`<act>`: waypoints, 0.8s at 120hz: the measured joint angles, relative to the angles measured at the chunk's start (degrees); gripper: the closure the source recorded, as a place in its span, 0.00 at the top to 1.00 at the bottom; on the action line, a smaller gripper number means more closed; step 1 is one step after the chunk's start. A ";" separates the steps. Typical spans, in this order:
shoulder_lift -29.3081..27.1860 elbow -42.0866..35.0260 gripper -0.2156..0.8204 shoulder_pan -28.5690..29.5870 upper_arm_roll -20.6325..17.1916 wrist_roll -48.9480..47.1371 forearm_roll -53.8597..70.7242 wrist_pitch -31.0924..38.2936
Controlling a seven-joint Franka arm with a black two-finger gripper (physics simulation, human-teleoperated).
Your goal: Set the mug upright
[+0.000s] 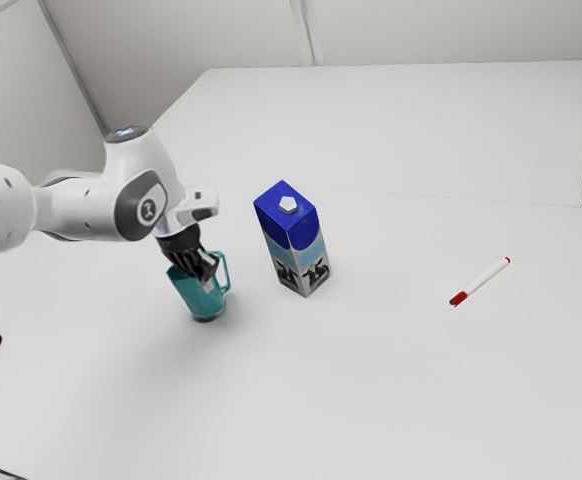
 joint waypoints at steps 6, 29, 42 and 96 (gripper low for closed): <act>0.11 0.01 0.03 -0.39 0.00 -0.20 0.47 -0.08; 1.06 1.30 0.03 -0.41 -0.01 -0.91 2.66 -1.67; 1.55 1.49 0.03 -0.43 0.01 -1.25 3.27 -2.36; 2.87 2.25 0.39 -0.79 0.07 -1.82 4.19 -3.45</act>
